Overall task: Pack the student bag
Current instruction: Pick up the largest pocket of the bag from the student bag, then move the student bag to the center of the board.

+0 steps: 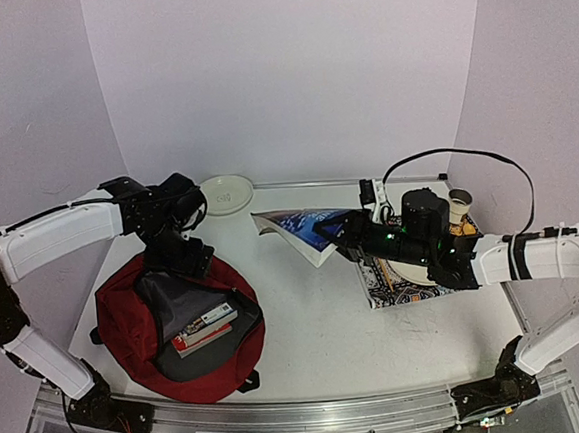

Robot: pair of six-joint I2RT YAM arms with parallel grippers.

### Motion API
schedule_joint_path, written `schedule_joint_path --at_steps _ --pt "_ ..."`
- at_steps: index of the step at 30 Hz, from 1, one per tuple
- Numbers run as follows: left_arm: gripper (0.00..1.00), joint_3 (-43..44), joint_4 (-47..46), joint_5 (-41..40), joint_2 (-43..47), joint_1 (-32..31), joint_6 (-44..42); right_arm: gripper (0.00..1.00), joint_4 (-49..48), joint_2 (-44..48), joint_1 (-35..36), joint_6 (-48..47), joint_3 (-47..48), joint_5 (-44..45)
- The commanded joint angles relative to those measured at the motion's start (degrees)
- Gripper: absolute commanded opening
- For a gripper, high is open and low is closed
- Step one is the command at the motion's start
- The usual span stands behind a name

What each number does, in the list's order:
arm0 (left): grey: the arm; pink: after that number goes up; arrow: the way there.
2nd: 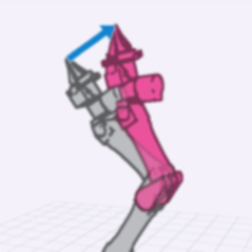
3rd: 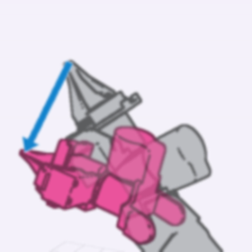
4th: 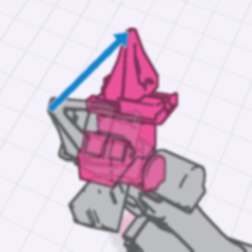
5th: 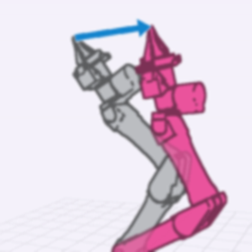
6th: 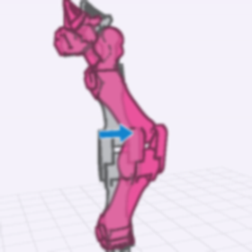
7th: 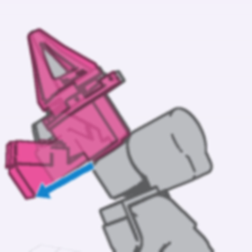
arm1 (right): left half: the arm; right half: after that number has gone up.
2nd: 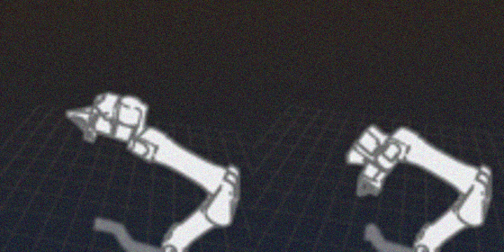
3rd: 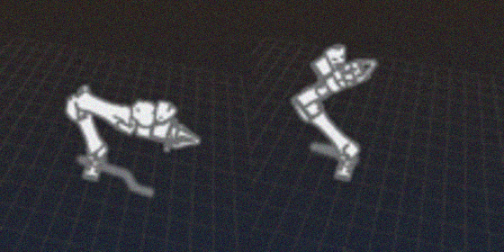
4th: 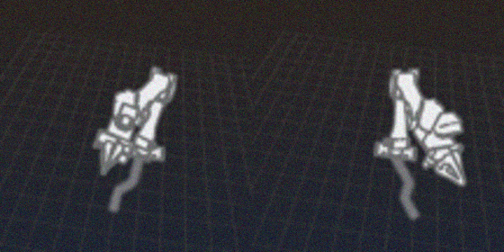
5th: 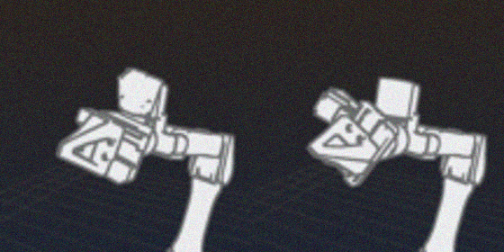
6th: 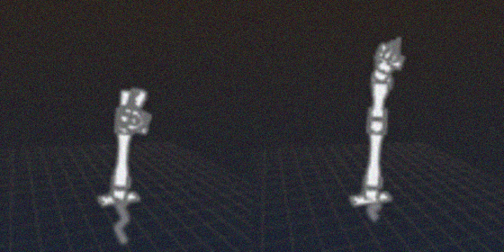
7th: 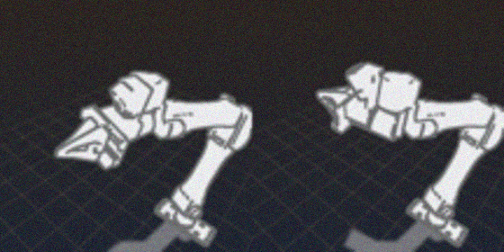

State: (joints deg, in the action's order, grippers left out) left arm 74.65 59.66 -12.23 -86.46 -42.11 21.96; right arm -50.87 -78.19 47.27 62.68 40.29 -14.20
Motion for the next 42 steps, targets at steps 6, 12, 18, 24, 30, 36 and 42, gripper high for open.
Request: schedule_joint_path --at_steps 6,12,18,24,30,36,42 --pt "0.93 2.6 2.5 -3.1 -7.6 -2.1 -3.5 0.0 -13.6 1.3 -0.2 -3.4 5.7 -2.8" --pt "0.93 4.3 3.4 -5.8 -11.3 -3.7 -7.1 0.0 -13.6 0.6 -0.4 -3.5 6.2 -3.8" --pt "0.75 5.0 4.4 -7.3 -14.3 -4.2 -9.7 0.0 -13.6 0.7 -1.1 -3.4 5.8 -3.8" --pt "0.39 6.6 4.3 -4.6 -17.0 -5.9 -12.2 0.0 -13.6 0.7 -1.8 -3.4 5.6 -4.1" --pt "0.07 9.7 3.8 -2.6 -18.5 -6.1 -11.9 0.0 -13.6 2.2 -2.7 -3.5 4.1 -4.0" --pt "0.0 23.2 3.2 3.0 -21.1 -6.1 -10.7 0.0 -11.4 4.6 -3.7 -5.1 3.1 -5.7" --pt "0.0 38.5 3.5 6.7 -26.9 -6.0 -9.5 0.0 -5.2 8.7 -3.7 -8.3 2.4 -8.3"
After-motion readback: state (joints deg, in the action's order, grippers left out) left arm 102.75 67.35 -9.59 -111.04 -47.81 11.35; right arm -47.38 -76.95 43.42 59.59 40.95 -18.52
